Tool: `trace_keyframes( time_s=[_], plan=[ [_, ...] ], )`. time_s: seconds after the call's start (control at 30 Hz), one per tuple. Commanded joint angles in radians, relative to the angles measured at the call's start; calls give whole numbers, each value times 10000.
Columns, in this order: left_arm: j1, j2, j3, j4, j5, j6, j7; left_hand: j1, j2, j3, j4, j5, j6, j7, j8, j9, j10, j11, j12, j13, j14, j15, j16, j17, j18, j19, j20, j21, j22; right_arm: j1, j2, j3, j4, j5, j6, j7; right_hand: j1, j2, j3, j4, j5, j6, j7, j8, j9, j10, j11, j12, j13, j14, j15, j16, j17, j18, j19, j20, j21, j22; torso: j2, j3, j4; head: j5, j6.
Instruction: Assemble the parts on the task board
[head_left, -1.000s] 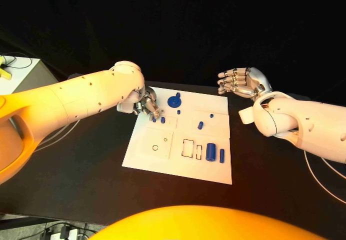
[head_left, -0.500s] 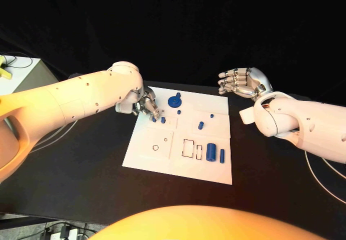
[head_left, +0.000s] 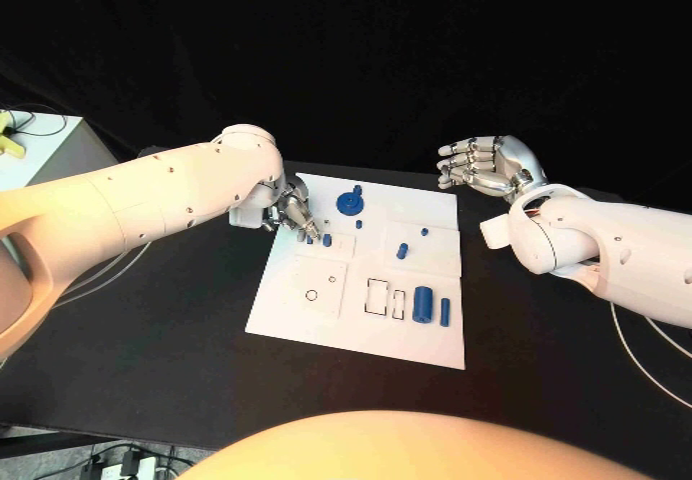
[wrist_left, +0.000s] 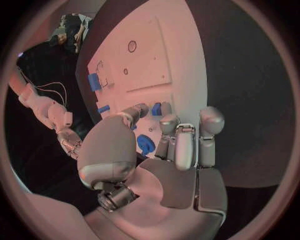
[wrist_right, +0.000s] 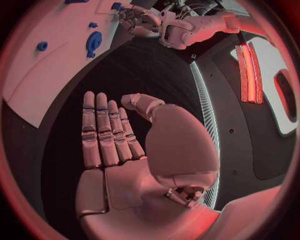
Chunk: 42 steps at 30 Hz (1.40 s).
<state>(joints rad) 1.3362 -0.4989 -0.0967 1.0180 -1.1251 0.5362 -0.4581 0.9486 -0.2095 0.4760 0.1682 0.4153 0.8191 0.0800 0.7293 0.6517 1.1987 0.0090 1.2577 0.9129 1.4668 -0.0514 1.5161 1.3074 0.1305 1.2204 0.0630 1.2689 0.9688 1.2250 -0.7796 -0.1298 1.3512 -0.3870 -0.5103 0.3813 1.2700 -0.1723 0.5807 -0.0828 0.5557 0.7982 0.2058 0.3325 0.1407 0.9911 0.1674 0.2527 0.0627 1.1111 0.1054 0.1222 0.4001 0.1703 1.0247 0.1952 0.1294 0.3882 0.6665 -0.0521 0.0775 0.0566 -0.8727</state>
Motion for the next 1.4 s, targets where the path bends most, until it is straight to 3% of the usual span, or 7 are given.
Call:
trace_keyframes(
  time_s=[0.03,0.1,0.6,0.83,1.2,1.4],
  plan=[
    [-36,-41,-19,46,6,-100,-170,146,-12,-184,142,-332,3,56,-65,12,-9,53,32,15,595,64,-27,1294,-69,19,36,-39,-16,-8,-7,4,15,-74,154,102,-80,21,7,-52,12,66,314,-59,-9,55,27,-64,-3,33,48,-58,-8,3,-33,4,-63,-9,6,11,-3,6,1],
    [-36,-72,-8,82,10,-124,-177,259,-16,-359,352,-542,3,63,-95,22,-9,59,42,29,596,70,-25,1296,-69,26,41,-46,-16,-8,-8,4,14,-74,156,101,-80,21,7,-52,12,66,314,-59,-9,55,27,-64,-3,33,48,-58,-8,3,-33,4,-63,-9,10,6,-11,16,1],
    [-31,-390,118,562,84,-562,-158,604,127,-425,532,-506,27,53,-99,56,56,51,112,154,607,66,-13,1324,-70,45,41,-45,-3,-14,-24,3,24,-74,163,99,-72,33,14,-65,15,72,316,-74,-13,60,28,-74,-3,37,47,-64,-19,5,-30,3,-65,-20,14,0,1,12,1],
    [-32,-316,126,554,67,-666,-125,1139,338,-281,650,-386,39,-17,37,177,103,-8,202,269,619,23,-1,1348,-76,89,9,-21,51,-15,-24,3,34,-74,172,98,-72,33,14,-65,15,72,316,-74,-13,60,28,-74,-3,37,47,-64,-19,5,-30,3,-65,-20,25,-9,-8,21,1],
    [-31,-134,124,513,-197,-798,-165,1224,220,-253,849,-398,129,-76,279,328,239,-56,338,485,654,-17,39,1437,-100,176,-27,48,176,-16,-28,3,46,-74,174,96,-72,33,14,-65,15,72,316,-74,-13,60,28,-74,-3,37,47,-64,-19,5,-30,3,-65,-20,33,10,-24,11,1],
    [-33,29,70,427,-376,-736,-160,1290,221,-221,865,-382,132,-99,336,365,264,-76,365,521,659,-32,45,1449,-104,192,-38,61,198,-16,-34,3,56,-74,177,94,-72,33,14,-65,15,72,316,-74,-13,60,28,-74,-3,37,47,-64,-19,5,-30,3,-65,-20,28,9,-18,-3,1]
  ],
)
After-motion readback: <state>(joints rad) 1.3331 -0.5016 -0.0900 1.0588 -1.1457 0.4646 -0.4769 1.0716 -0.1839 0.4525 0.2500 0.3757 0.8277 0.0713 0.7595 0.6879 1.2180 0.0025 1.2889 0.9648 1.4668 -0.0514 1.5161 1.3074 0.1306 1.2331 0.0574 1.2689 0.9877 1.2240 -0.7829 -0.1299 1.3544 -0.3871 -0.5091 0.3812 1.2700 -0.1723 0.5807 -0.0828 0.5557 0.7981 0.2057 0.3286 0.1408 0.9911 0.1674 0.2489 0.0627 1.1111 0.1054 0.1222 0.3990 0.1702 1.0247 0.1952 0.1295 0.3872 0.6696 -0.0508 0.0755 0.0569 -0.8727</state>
